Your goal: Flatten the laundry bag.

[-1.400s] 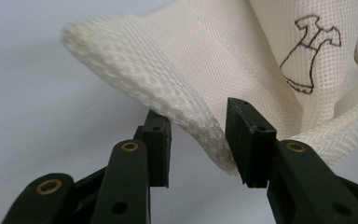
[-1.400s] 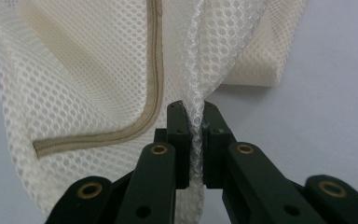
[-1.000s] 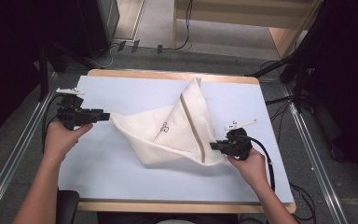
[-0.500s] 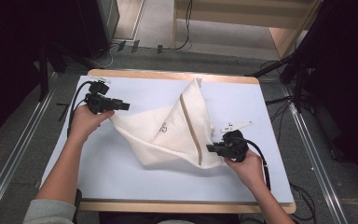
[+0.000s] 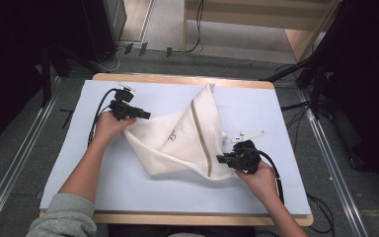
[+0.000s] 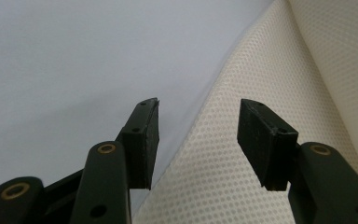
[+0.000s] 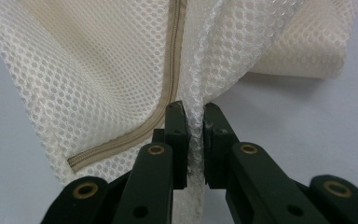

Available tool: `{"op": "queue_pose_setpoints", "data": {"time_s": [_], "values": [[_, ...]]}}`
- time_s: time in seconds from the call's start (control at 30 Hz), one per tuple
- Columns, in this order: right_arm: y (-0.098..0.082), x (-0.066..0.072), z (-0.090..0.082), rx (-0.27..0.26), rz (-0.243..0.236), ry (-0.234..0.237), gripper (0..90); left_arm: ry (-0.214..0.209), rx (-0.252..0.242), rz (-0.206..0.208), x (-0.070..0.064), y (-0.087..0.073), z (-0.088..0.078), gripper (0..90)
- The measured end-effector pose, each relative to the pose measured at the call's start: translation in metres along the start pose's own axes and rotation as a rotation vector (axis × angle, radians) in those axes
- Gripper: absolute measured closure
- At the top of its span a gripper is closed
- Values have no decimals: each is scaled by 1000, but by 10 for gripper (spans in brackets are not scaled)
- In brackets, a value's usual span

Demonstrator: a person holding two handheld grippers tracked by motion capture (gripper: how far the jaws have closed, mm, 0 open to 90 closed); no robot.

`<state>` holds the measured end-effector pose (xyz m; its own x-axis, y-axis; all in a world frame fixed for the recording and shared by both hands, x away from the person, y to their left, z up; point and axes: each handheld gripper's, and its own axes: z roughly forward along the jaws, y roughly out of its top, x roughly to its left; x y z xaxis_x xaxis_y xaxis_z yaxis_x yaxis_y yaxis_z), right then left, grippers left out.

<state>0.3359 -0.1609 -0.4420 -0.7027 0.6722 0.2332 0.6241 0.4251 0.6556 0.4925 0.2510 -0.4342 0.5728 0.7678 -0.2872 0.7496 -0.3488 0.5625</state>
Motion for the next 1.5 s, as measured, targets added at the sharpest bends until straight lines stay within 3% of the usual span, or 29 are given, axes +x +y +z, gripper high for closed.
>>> {"op": "queue_pose_setpoints", "data": {"time_s": [0.17, 0.27, 0.3, 0.33, 0.4, 0.47, 0.53, 0.6, 0.63, 0.7, 0.8, 0.87, 0.97, 1.03, 1.17, 1.23, 1.33, 1.4, 1.5], "values": [[-2, 0, 0, -3, 2, -3, 837, 15, 32, 18, -3, 1, 17, 480], [-2, 0, -1, -3, 3, -4, 835, 18, 21, 21, -2, 1, 18, 482], [-2, 0, -1, -3, 5, -5, 835, 12, 17, 5, -1, 2, 19, 484], [-2, 0, -1, -3, 5, -5, 835, 12, 17, 5, -1, 2, 19, 503], [-3, 0, -2, -3, 6, -5, 836, -37, 40, 31, -5, 1, 21, 554], [-2, 0, -2, -7, 6, -9, 835, -35, 50, 54, -9, 0, 22, 621], [-2, 0, -2, -11, 8, -9, 835, 9, 55, 98, -17, -1, 24, 705], [-2, 0, -2, -11, 9, -10, 835, 15, 52, 96, -17, -2, 24, 766], [-2, -1, -2, -10, 8, -9, 834, 2, 45, 60, -16, -3, 25, 803], [-1, -1, -2, -9, 10, -8, 834, -5, 55, 61, -16, -4, 24, 869], [-1, -1, -3, -11, 10, -10, 835, 5, 73, 76, -19, -3, 24, 900], [0, -1, -4, -22, -1, -15, 836, 4, 74, 69, -19, -2, 21, 900], [0, -1, -6, -27, 1, -14, 838, -13, 29, 30, -13, -2, 8, 900], [1, -2, -8, -36, -2, -12, 838, -6, 18, 22, -11, -3, 4, 900], [2, -2, -11, -50, -5, -16, 838, 10, -36, -41, 1, -9, -17, 900], [3, -3, -13, -57, -8, -16, 840, 15, -47, -50, 4, -11, -21, 900], [4, -4, -14, -61, -6, -20, 843, 26, -72, -86, 11, -16, -35, 900], [4, -6, -14, -53, -6, -29, 844, 34, -109, -135, 20, -24, -49, 900], [4, -7, -14, -48, -6, -37, 844, 44, -114, -162, 27, -33, -60, 900]]}}
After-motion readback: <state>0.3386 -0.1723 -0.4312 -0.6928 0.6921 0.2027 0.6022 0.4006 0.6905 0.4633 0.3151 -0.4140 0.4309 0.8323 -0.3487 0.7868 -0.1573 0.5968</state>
